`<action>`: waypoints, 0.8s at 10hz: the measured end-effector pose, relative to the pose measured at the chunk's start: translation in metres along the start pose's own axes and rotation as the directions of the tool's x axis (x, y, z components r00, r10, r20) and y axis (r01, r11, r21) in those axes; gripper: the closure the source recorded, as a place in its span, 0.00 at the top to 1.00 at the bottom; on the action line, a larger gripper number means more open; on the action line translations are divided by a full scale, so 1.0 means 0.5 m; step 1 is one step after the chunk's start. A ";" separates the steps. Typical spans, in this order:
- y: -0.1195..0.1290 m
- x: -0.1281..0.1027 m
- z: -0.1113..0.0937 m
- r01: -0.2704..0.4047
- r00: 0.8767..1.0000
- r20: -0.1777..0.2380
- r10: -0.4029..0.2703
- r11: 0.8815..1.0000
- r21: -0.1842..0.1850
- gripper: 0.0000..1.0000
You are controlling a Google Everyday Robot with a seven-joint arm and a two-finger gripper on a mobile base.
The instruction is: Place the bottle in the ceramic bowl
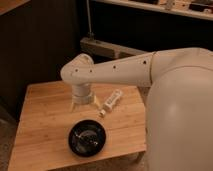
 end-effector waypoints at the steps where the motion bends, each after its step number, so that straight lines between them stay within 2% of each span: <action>1: 0.000 0.000 0.000 0.000 1.000 0.000 0.000 1.000 0.000 0.80; 8: 0.000 0.000 0.000 0.000 1.000 0.000 0.000 1.000 0.000 0.80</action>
